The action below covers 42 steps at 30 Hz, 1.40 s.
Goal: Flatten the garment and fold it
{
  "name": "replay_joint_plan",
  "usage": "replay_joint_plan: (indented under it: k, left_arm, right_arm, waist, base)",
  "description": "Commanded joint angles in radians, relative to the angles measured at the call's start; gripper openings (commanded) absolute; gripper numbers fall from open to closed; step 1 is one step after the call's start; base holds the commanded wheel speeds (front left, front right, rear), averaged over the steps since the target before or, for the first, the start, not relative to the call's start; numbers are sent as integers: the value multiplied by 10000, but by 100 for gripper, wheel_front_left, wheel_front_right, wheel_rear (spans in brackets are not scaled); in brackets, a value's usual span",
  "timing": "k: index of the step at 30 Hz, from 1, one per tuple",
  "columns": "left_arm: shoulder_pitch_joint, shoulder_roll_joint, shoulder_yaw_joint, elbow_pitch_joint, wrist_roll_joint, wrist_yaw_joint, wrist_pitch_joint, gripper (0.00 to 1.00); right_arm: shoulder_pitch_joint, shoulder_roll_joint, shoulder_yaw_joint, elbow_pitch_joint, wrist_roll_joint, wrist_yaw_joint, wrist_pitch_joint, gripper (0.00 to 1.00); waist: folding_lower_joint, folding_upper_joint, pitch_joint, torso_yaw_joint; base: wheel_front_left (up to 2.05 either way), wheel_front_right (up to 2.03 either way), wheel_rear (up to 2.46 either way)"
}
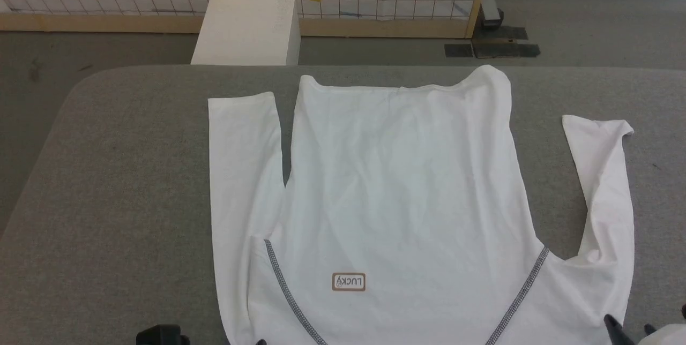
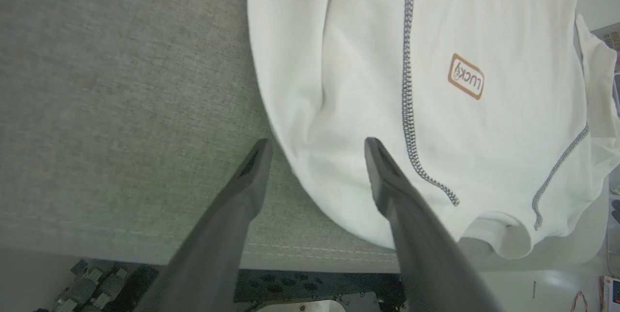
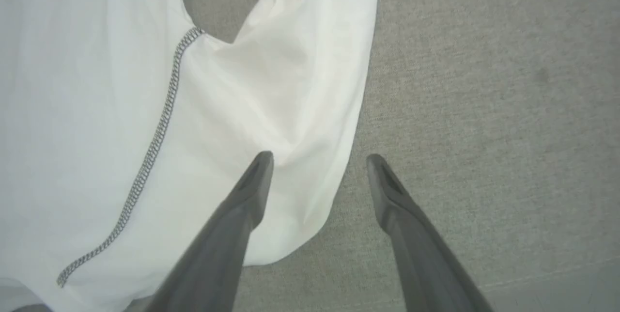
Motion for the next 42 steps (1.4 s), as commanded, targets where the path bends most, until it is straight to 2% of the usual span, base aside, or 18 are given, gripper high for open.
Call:
replay_joint_plan:
  k: [1,4,10,15,18,24,31,36,42]
  left_arm:
    - [-151,78,65,-71,160,-14,-177,100]
    - [-120,198,267,-287,493,28,-719,100]
    - [-543,323,776,-362,1718,9,-2882,100]
    - [-1784,441,575,394,2886,-142,-4134,100]
    - [-3186,614,248,1060,3446,-423,-4212,100]
    - [-6339,1204,-30,2465,4030,-1012,-3343,100]
    - [-9737,2136,288,3904,4059,-1381,-1503,100]
    - [-11142,2743,497,4513,3975,-1274,77,100]
    - [-11670,3025,723,4873,3726,-548,2106,100]
  right_arm:
    - [77,-2,-95,-229,44,-17,-226,100]
    - [99,-2,-159,-671,-31,-17,-783,100]
    - [-4,-1,340,-996,-282,-17,-2491,100]
    - [-244,-130,920,-901,-440,-17,-4031,100]
    - [-525,-319,1290,-789,-409,-17,-4705,100]
    - [-1395,-583,1888,-616,-250,-17,-5335,100]
    - [-2694,-925,2734,-440,122,-17,-5720,100]
    - [-3383,-1028,3114,-286,359,-17,-6007,100]
    - [-3783,-999,3405,96,569,-17,-6222,100]
  waist:
    - [1,0,-93,45]
    - [1,0,-167,91]
    - [1,0,-149,131]
    - [1,0,261,115]
    - [1,0,718,15]
    - [1,0,1901,-481]
    - [1,0,3632,-1533]
    - [1,0,4532,-2114]
    - [1,0,5054,-2514]
  base:
    - [0,0,0]
    - [0,0,0]
    - [0,0,0]
    - [0,0,0]
    - [0,0,0]
    - [0,0,0]
    - [0,0,0]
    - [0,0,0]
    - [0,0,0]
